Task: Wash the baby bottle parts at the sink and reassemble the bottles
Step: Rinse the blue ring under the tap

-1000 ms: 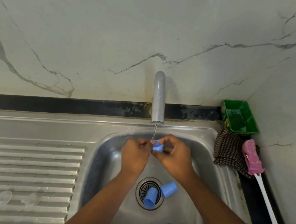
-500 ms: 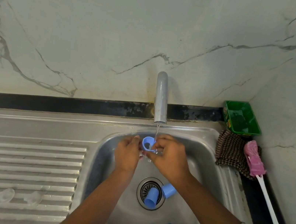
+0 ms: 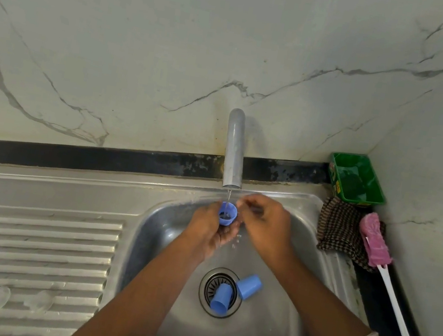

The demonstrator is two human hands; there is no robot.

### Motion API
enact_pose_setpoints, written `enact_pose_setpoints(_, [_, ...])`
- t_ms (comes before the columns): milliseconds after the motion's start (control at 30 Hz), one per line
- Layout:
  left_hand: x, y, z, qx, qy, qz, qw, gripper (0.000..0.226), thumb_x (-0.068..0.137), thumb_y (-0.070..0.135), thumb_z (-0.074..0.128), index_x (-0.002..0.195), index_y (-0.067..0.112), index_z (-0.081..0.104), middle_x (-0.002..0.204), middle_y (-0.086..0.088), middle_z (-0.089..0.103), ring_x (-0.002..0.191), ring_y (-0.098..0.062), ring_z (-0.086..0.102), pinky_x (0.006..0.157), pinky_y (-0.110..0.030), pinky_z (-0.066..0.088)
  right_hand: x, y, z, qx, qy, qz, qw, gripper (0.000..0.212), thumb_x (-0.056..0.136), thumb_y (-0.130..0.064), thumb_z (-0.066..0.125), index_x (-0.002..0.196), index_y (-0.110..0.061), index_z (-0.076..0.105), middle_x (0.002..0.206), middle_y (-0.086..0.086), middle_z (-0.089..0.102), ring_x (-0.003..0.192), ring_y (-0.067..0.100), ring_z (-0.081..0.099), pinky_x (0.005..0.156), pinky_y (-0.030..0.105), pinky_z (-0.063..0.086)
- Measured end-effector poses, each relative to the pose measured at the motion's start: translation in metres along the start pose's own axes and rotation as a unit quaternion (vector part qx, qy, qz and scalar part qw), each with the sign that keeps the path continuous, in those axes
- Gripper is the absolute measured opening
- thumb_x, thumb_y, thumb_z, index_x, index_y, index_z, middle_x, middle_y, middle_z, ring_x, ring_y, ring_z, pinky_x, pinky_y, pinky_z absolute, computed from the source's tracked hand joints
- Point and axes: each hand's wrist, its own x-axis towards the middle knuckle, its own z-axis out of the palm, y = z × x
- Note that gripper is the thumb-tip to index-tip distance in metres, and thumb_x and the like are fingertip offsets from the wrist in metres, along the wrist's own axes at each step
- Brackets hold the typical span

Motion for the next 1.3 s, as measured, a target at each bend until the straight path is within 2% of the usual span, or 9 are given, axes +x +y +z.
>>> enact_pose_setpoints(100, [0.001,0.003,0.005,0.0,-0.013,-0.009,1.0,0.026,0.103,0.005,0.046,0.083,0.005,0.063,0.084,-0.011,0.063,0.072,-0.017,0.065,0.063,-0.022,0.059,0.032,-0.008,-0.002,-0.052,0.03,-0.006,0.998,0.012,0.092,-0.021,0.066,0.102,-0.022,0.072,0.089,-0.013,0.069,0.084,0.001,0.064,0.069,0.0,0.037])
enact_pose_setpoints(233, [-0.001,0.01,0.007,-0.005,0.008,-0.045,0.999,0.01,0.1,0.012,0.057,0.096,0.005,0.062,0.078,-0.016,0.07,0.05,-0.011,0.066,0.046,-0.017,0.054,0.073,-0.033,0.002,-0.121,-0.08,-0.031,0.989,0.035,0.097,-0.03,0.06,0.131,-0.02,0.06,0.117,0.002,0.07,0.104,0.02,0.065,0.091,0.029,0.051])
enact_pose_setpoints(400, [-0.002,0.01,0.008,0.066,0.029,-0.045,0.996,0.016,0.102,0.009,0.05,0.093,0.009,0.062,0.076,-0.014,0.062,0.052,-0.011,0.061,0.04,-0.015,0.049,0.09,-0.051,0.014,-0.173,-0.12,-0.019,0.977,0.029,0.1,-0.025,0.057,0.101,0.001,0.069,0.095,0.02,0.071,0.088,0.035,0.068,0.083,0.043,0.057])
enact_pose_setpoints(533, [-0.006,0.005,0.004,0.154,0.044,-0.03,0.987,0.017,0.102,0.019,0.043,0.094,0.011,0.056,0.081,-0.013,0.053,0.054,-0.014,0.052,0.047,-0.023,0.052,0.084,-0.048,0.013,-0.234,-0.095,-0.034,0.967,0.021,0.097,-0.017,0.058,0.094,0.003,0.066,0.089,0.02,0.068,0.082,0.031,0.064,0.07,0.035,0.05])
enact_pose_setpoints(667, [-0.013,0.001,0.005,0.196,0.063,-0.024,0.978,0.025,0.105,0.03,0.039,0.111,0.01,0.053,0.081,-0.013,0.057,0.06,-0.018,0.058,0.052,-0.029,0.058,0.084,-0.038,0.008,-0.165,-0.072,-0.009,0.984,0.047,0.095,-0.023,0.055,0.05,-0.019,0.045,0.056,0.006,0.05,0.071,0.029,0.06,0.06,0.028,0.039])
enact_pose_setpoints(767, [-0.018,-0.005,0.0,0.234,0.061,-0.01,0.97,0.02,0.104,0.029,0.046,0.114,0.013,0.055,0.09,-0.013,0.059,0.065,-0.02,0.063,0.052,-0.029,0.059,0.074,-0.035,0.012,-0.112,-0.031,-0.007,0.993,0.054,0.097,-0.028,0.054,0.046,-0.022,0.038,0.056,0.004,0.048,0.068,0.03,0.058,0.065,0.031,0.042])
enact_pose_setpoints(967, [-0.019,-0.036,-0.037,0.418,0.105,0.111,0.895,0.04,0.077,0.034,0.084,0.104,0.015,0.06,0.099,0.001,0.064,0.09,-0.016,0.066,0.079,-0.032,0.058,0.01,0.008,0.018,-0.013,-0.001,0.04,0.999,0.047,0.1,-0.039,0.054,0.058,-0.019,0.053,0.056,0.001,0.055,0.058,0.022,0.055,0.061,0.033,0.044])
enact_pose_setpoints(1167, [-0.043,-0.073,-0.061,0.495,0.111,0.208,0.836,0.042,0.059,0.03,0.094,0.088,0.022,0.065,0.075,0.017,0.063,0.073,-0.004,0.063,0.06,-0.003,0.042,-0.082,0.057,0.016,0.11,-0.179,0.163,0.964,0.004,0.091,-0.034,0.071,0.087,-0.032,0.071,0.088,-0.005,0.074,0.088,0.015,0.073,0.069,0.027,0.06])
enact_pose_setpoints(1300, [-0.061,-0.098,-0.073,0.52,0.089,0.221,0.82,0.048,0.06,0.018,0.093,0.104,0.017,0.073,0.086,0.012,0.071,0.08,-0.006,0.069,0.069,-0.006,0.047,-0.111,0.057,0.016,0.101,-0.233,0.159,0.954,0.026,0.085,-0.032,0.078,0.103,-0.016,0.071,0.088,-0.002,0.071,0.084,0.014,0.07,0.065,0.017,0.055])
